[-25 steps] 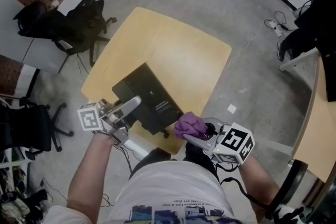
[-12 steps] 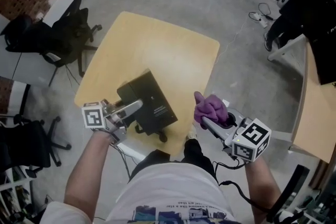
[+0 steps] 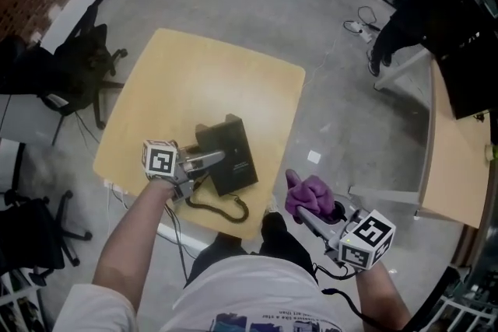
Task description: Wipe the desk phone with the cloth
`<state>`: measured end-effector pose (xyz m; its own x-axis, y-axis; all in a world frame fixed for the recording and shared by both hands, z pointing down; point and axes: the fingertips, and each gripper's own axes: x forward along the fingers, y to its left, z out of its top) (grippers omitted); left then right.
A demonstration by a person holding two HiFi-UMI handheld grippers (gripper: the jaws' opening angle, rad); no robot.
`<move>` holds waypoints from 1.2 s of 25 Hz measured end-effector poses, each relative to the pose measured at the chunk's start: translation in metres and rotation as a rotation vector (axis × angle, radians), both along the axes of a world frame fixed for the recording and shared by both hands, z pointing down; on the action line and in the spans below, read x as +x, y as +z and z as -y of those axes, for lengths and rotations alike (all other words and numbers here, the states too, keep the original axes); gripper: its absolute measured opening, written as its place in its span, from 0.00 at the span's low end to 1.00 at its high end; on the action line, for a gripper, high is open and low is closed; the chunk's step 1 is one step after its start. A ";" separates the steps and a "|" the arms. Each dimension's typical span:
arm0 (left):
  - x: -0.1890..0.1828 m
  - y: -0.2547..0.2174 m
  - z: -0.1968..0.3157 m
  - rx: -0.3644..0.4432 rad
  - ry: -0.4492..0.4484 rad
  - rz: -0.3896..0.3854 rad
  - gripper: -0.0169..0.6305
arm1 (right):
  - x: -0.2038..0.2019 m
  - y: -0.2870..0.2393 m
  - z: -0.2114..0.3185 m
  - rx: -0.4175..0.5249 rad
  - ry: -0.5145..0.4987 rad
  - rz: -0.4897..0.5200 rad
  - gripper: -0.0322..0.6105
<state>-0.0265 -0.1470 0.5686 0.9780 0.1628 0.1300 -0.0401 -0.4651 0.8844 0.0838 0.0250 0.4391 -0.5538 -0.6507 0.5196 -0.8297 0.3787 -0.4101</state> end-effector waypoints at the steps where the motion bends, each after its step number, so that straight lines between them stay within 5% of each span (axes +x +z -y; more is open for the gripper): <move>1: 0.004 0.007 0.002 0.004 0.016 0.022 0.30 | 0.001 0.001 -0.004 -0.006 0.004 -0.003 0.21; 10: 0.011 0.025 0.012 -0.054 0.057 0.128 0.30 | 0.013 0.001 -0.001 -0.014 -0.022 0.014 0.21; 16: 0.007 0.041 0.013 -0.076 -0.012 0.294 0.34 | 0.020 0.000 0.017 0.003 -0.125 0.043 0.21; 19: 0.006 0.047 0.014 -0.064 -0.063 0.377 0.45 | 0.027 0.002 0.026 0.006 -0.179 0.048 0.21; 24: -0.011 0.048 0.018 0.000 -0.219 0.501 0.55 | 0.039 0.009 0.041 0.044 -0.296 -0.001 0.21; 30: -0.074 0.012 -0.006 0.092 -0.567 0.619 0.58 | 0.038 0.020 0.062 0.118 -0.407 -0.090 0.21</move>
<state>-0.1005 -0.1414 0.5807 0.6566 -0.3686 0.6581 -0.7540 -0.2973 0.5858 0.1215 -0.0366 0.4589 -0.7334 -0.4463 0.5127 -0.6335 0.7222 -0.2775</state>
